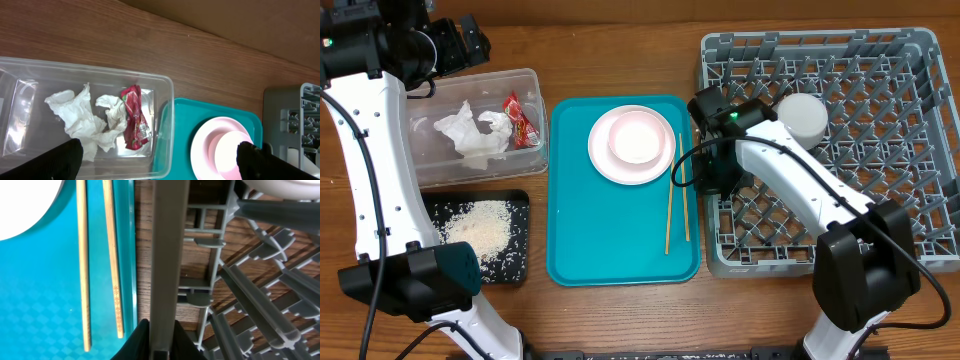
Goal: Sort waste into correct bins and load items into the dishwasher
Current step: 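Move the right gripper left over the teal tray toward the pink plate, then grasp the rim of the pink plate with the right gripper, then lift the pink plate and set it upright in the rack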
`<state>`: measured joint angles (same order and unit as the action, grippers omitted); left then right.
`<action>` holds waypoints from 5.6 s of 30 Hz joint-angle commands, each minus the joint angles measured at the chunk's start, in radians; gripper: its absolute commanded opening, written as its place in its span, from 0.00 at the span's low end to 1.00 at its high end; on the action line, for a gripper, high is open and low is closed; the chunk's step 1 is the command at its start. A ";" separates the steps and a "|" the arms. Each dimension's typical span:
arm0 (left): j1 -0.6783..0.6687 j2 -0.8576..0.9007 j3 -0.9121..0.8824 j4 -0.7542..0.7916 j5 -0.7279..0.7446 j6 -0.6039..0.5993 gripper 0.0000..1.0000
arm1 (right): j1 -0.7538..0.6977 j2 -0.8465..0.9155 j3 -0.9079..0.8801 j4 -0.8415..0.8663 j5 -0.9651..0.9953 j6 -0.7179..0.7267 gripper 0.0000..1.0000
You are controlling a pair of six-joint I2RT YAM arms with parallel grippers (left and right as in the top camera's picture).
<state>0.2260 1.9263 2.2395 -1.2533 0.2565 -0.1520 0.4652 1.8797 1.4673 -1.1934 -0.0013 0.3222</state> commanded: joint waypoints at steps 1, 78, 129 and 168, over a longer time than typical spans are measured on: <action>-0.004 -0.006 0.009 0.001 -0.005 -0.009 1.00 | 0.063 0.001 -0.002 0.012 -0.058 -0.011 0.12; -0.004 -0.006 0.009 0.001 -0.005 -0.009 1.00 | 0.234 0.344 0.300 0.533 0.091 -0.007 0.55; -0.004 -0.006 0.009 0.001 -0.005 -0.009 1.00 | 0.014 -0.315 0.321 0.117 -0.396 -0.097 0.04; -0.004 -0.006 0.009 0.001 -0.005 -0.009 1.00 | -0.987 -0.230 -0.221 0.056 -1.302 -0.588 0.04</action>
<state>0.2260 1.9263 2.2395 -1.2533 0.2565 -0.1520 -0.5110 1.6192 1.2503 -1.1568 -1.2461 -0.2470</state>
